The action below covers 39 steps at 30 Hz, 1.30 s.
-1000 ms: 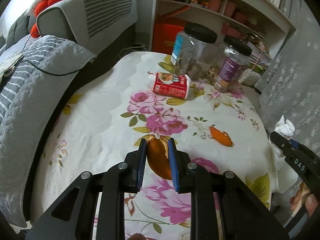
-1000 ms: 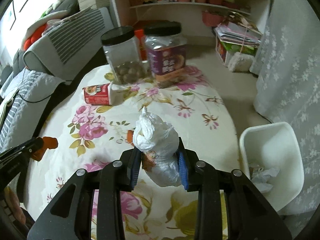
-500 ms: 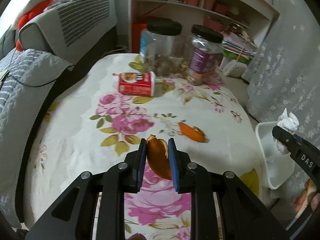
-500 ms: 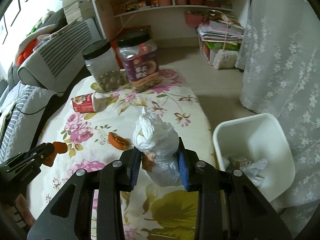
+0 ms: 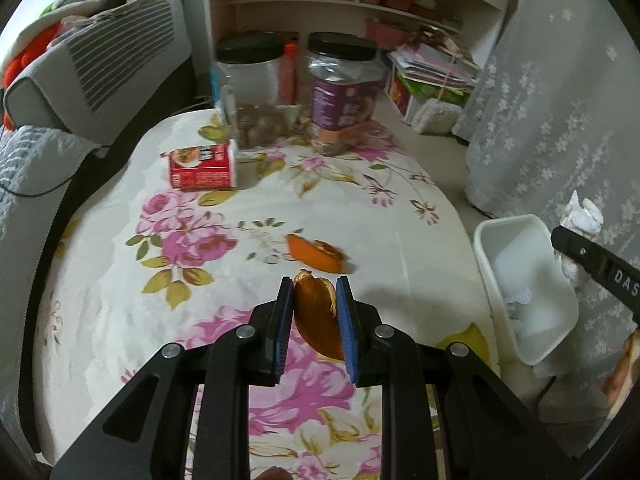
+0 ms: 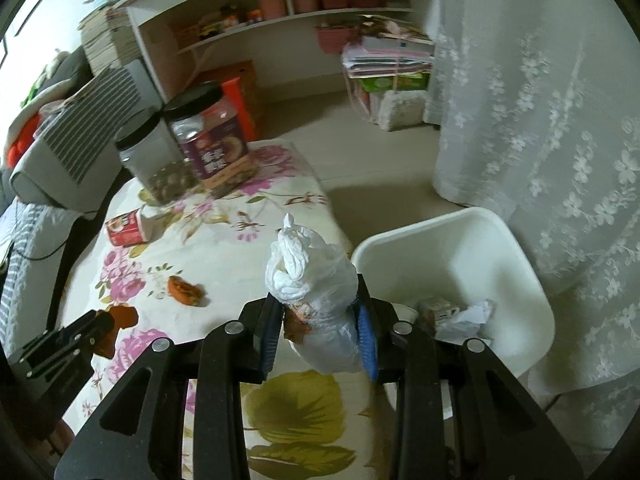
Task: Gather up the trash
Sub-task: 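Carry the tissue ball to the bin and release it with the right tool, then drop the orange peel into the bin with the left tool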
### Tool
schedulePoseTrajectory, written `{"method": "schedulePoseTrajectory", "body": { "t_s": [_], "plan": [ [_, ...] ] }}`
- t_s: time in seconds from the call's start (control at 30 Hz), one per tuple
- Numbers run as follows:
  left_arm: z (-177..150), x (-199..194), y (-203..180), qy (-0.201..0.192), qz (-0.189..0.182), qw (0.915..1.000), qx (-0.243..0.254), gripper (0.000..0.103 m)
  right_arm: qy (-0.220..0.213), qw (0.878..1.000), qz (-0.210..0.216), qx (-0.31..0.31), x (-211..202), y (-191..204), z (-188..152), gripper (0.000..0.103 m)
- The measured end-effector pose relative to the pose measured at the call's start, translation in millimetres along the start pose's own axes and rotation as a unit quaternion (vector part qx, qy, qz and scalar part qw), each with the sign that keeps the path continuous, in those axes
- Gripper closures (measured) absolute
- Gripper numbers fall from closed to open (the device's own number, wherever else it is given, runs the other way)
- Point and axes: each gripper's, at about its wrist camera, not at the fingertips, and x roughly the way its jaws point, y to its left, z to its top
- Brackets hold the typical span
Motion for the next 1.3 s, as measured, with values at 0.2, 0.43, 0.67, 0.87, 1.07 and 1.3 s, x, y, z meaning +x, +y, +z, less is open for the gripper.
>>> {"method": "schedulePoseTrajectory", "body": {
  "t_s": [0.2,0.43,0.67,0.87,1.07,1.3],
  "plan": [
    [-1,5,-26,0.005,-0.012,0.9998,0.016,0.081,0.000,0.999,-0.012,0.035,-3,-27,3,0.071],
    [-3,11,-66,0.008,-0.030,0.9986,0.041,0.081,-0.014,0.995,-0.027,0.095,-15,-62,7,0.047],
    [-7,17,-113,0.010,-0.051,0.9957,0.076,0.081,-0.033,0.987,-0.045,0.154,-32,-103,7,0.029],
    [-13,26,-155,0.020,-0.064,0.9925,0.103,0.081,-0.051,0.979,-0.062,0.185,-44,-130,8,0.020],
    [-9,29,-198,0.027,-0.090,0.9890,0.114,0.081,-0.067,0.968,-0.063,0.233,-56,-159,5,0.015],
    [-4,38,-240,0.047,-0.139,0.9800,0.135,0.051,-0.079,0.959,-0.075,0.261,-63,-179,7,0.013]
  ]
}}
